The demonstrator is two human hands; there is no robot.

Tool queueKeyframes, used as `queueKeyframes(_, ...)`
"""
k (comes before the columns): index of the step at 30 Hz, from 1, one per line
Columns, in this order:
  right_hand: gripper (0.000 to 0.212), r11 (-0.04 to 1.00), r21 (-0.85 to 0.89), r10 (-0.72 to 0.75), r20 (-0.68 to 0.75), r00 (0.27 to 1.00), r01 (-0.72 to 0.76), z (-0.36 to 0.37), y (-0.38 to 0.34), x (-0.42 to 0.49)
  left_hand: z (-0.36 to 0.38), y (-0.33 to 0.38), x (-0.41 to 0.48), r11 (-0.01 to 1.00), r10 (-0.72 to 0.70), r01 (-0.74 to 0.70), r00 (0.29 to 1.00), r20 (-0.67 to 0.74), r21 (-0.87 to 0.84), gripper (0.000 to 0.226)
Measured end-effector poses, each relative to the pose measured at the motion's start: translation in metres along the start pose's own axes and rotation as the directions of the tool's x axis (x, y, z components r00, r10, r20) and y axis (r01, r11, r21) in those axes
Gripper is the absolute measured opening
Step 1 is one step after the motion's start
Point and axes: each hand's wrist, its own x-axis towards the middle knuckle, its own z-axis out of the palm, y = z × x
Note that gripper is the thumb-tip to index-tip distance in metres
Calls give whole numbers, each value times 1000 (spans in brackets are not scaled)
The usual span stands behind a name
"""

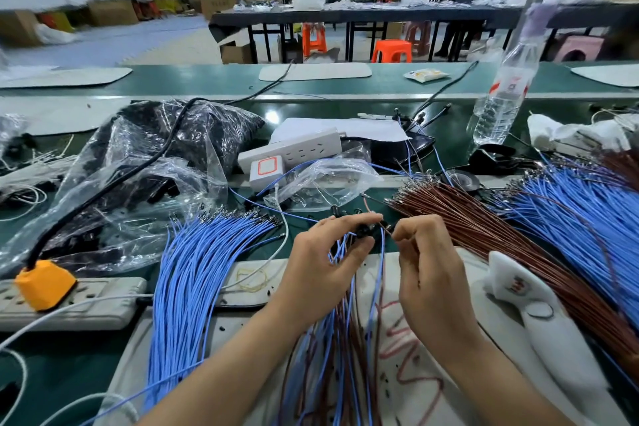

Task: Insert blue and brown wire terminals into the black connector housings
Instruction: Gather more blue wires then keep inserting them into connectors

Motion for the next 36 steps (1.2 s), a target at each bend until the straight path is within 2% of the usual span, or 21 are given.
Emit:
queueKeyframes(6,14,994,-81,70,37,997,-67,0,2,0,2,-2,0,999,-31,29,998,55,46,32)
queueKeyframes(10,26,979,-160,154,149,977,-130,-1,4,0,5,-7,-1,992,-103,90,983,152,89,31)
queueKeyframes(15,24,932,-299,288,261,922,-206,2,8,-2,9,-11,-3,981,-155,124,964,217,152,35)
queueKeyframes(17,25,931,-292,296,257,920,-218,1,10,-2,10,-12,-4,979,-154,118,963,221,165,35)
queueKeyframes(19,23,960,-205,238,229,944,-192,-1,7,1,10,-11,-4,981,-152,123,967,204,148,37)
queueKeyframes(23,16,999,14,32,133,991,-34,-3,0,2,6,-7,-2,994,-96,87,987,133,72,29)
queueKeyframes(26,16,995,63,67,83,994,-72,-2,-1,0,1,-5,0,999,-48,48,999,-11,16,23)
queueKeyframes(30,16,994,-26,111,145,983,-108,-1,8,0,-5,-7,3,998,-39,49,966,-256,33,26)
queueKeyframes(33,15,968,-203,191,212,958,-148,-2,16,0,-10,-10,5,995,-92,76,937,-337,-60,26)
queueKeyframes(36,12,936,-310,229,177,957,-166,-5,21,1,-13,-13,5,976,-150,77,913,-380,-201,33)
